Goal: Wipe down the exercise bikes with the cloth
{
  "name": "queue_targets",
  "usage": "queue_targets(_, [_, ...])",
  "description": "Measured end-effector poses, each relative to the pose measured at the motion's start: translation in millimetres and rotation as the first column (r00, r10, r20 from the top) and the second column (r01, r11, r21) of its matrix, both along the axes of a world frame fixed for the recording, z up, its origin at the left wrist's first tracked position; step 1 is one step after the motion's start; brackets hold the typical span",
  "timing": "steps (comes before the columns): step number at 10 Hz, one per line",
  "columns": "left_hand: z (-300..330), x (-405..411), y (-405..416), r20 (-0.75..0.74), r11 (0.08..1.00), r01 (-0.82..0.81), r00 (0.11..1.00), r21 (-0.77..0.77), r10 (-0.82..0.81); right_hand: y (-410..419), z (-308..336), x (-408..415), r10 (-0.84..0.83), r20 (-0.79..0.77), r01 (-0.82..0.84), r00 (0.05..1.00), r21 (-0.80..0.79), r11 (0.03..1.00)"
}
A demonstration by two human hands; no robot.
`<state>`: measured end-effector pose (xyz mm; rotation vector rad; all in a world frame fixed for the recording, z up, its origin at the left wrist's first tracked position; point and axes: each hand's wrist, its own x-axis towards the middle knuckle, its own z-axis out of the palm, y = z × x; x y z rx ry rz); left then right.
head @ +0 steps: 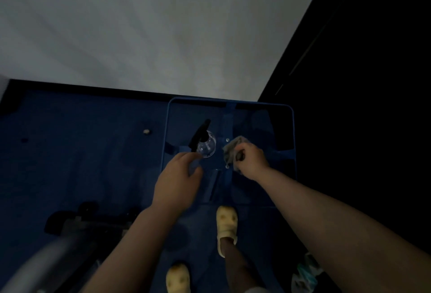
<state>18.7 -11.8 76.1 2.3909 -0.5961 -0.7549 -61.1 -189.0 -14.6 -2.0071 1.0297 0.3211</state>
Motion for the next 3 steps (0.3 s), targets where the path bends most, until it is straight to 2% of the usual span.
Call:
queue_targets(2, [24,0,10,0.017,1.000,0.010,1.000,-0.027,-0.010,-4,33,-14,-0.027,0.041,0.028,0.999,-0.030,0.999])
queue_targets(3, [49,1,12,0.073,0.998,0.041,0.997,-0.055,-0.037,2,66,-24,-0.033,0.055,0.038,0.998,-0.079,0.996])
